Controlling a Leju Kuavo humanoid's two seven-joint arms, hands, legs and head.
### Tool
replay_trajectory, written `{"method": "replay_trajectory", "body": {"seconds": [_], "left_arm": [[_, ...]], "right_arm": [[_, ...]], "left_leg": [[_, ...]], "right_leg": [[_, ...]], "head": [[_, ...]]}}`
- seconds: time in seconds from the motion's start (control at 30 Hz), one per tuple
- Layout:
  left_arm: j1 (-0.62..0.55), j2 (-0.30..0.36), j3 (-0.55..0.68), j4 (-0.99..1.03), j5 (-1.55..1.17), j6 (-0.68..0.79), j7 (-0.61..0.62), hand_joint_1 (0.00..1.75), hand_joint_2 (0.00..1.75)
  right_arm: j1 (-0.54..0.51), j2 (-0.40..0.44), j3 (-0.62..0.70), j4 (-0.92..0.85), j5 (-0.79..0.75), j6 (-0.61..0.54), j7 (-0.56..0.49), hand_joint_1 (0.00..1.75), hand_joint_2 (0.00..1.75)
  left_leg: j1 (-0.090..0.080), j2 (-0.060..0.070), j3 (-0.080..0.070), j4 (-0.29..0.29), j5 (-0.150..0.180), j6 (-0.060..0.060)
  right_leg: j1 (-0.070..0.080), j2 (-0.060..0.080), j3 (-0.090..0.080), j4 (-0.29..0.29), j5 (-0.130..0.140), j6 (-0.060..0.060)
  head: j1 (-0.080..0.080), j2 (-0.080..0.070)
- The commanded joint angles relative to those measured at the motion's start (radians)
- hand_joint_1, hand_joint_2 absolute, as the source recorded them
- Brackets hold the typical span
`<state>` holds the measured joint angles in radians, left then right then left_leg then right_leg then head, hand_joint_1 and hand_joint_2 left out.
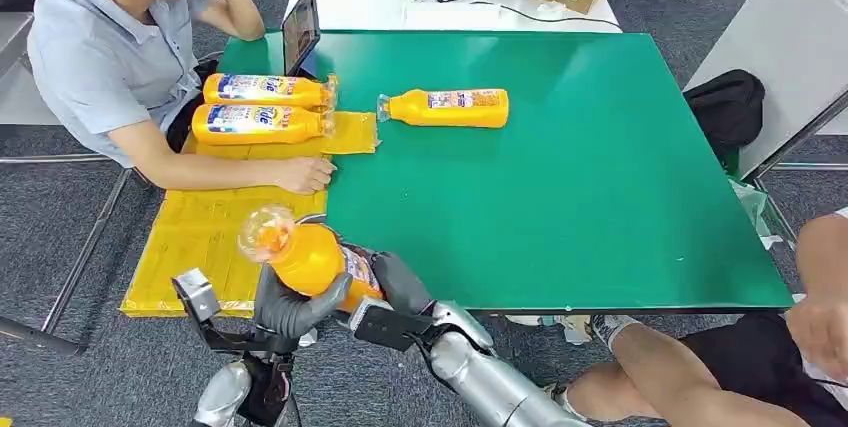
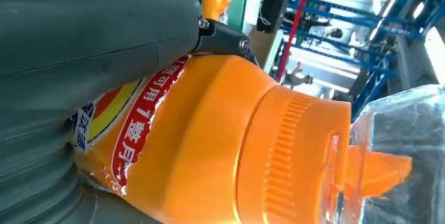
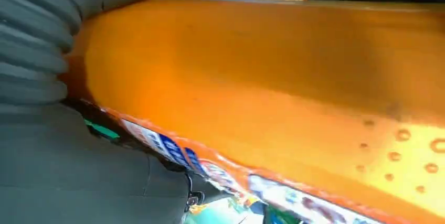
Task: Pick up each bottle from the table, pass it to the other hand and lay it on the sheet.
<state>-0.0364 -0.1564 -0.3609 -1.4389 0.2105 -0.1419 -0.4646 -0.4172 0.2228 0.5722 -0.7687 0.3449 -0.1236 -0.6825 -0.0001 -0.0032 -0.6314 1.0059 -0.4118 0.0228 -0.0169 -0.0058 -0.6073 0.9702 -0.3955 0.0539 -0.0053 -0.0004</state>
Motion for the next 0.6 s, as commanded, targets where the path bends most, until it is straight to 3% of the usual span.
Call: {"method": "replay_trajectory", "body": {"seconds": [0.03, 0.07, 0.1, 0.17, 0.3, 0.47, 0.5, 0.53, 0.57, 0.6], "left_arm": [[-0.038, 0.003, -0.083, 0.114, -0.026, -0.006, 0.02, 1.75, 1.75], [-0.047, -0.001, -0.074, 0.119, -0.023, 0.005, 0.018, 1.75, 1.75], [-0.063, -0.005, -0.057, 0.123, -0.016, 0.025, 0.018, 1.75, 1.75], [-0.095, -0.001, -0.046, 0.134, -0.01, 0.056, 0.014, 1.75, 1.75], [-0.122, -0.002, -0.035, 0.145, -0.003, 0.058, 0.028, 1.75, 1.75], [-0.122, -0.002, -0.035, 0.145, -0.003, 0.058, 0.028, 1.75, 1.75], [-0.133, -0.009, -0.021, 0.155, -0.002, 0.108, 0.005, 1.75, 1.75], [-0.144, -0.006, -0.007, 0.153, 0.0, 0.129, 0.003, 1.75, 1.75], [-0.18, 0.009, 0.01, 0.15, 0.003, 0.17, 0.006, 1.75, 1.75], [-0.212, 0.016, 0.026, 0.15, -0.006, 0.205, 0.014, 1.75, 1.75]], "right_arm": [[-0.043, 0.01, -0.017, -0.061, -0.026, 0.015, 0.024, 0.0, 1.75], [-0.038, 0.009, -0.02, -0.079, -0.028, 0.001, 0.012, 0.0, 1.75], [-0.03, 0.008, -0.023, -0.094, -0.022, -0.029, -0.007, 0.0, 0.0], [0.019, -0.062, 0.077, -0.324, -0.024, -0.229, -0.016, 0.0, 0.0], [0.038, -0.082, 0.09, -0.349, -0.032, -0.236, -0.016, 0.0, 0.0], [0.038, -0.082, 0.09, -0.349, -0.032, -0.236, -0.016, 0.0, 0.0], [0.034, -0.146, 0.196, -0.456, -0.083, -0.328, -0.016, 0.0, 0.0], [0.035, -0.161, 0.213, -0.467, -0.093, -0.338, -0.016, 0.0, 0.0], [0.028, -0.198, 0.272, -0.491, -0.041, -0.483, -0.016, 0.0, 0.0], [0.029, -0.208, 0.277, -0.483, -0.017, -0.532, -0.016, 0.0, 0.0]], "left_leg": [[0.0, 0.0, 0.002, 0.0, -0.001, -0.001], [0.0, 0.001, 0.005, 0.001, -0.003, -0.001], [0.0, 0.001, 0.004, 0.0, -0.002, -0.001], [0.0, 0.0, 0.002, 0.0, -0.001, -0.001], [0.001, -0.004, 0.002, 0.001, -0.001, -0.001], [0.0, 0.0, 0.001, 0.0, -0.001, -0.001], [0.001, 0.0, 0.004, 0.0, -0.002, -0.001], [0.0, 0.0, 0.002, 0.0, -0.001, -0.001], [0.001, -0.001, 0.004, 0.001, -0.003, -0.002], [0.001, -0.001, 0.001, 0.001, -0.001, -0.001]], "right_leg": [[0.0, 0.0, 0.002, 0.0, -0.001, -0.001], [0.0, 0.001, 0.004, 0.001, -0.003, -0.002], [0.001, 0.001, 0.004, 0.001, -0.002, -0.002], [0.001, 0.0, 0.002, 0.001, -0.002, -0.002], [0.001, -0.004, 0.003, 0.001, -0.003, -0.002], [0.0, 0.0, 0.001, 0.0, -0.001, -0.001], [0.001, 0.0, 0.004, 0.0, -0.002, -0.002], [0.0, 0.0, 0.002, 0.0, -0.002, -0.002], [0.001, -0.001, 0.004, 0.001, -0.003, -0.003], [0.001, -0.001, 0.001, 0.001, -0.001, -0.002]], "head": [[0.0, 0.0], [0.0, 0.0], [0.0, 0.0], [0.0, 0.0], [0.0, 0.0], [0.0, 0.0], [0.0, 0.0], [0.0, 0.0], [0.0, 0.0], [0.0, 0.0]]}}
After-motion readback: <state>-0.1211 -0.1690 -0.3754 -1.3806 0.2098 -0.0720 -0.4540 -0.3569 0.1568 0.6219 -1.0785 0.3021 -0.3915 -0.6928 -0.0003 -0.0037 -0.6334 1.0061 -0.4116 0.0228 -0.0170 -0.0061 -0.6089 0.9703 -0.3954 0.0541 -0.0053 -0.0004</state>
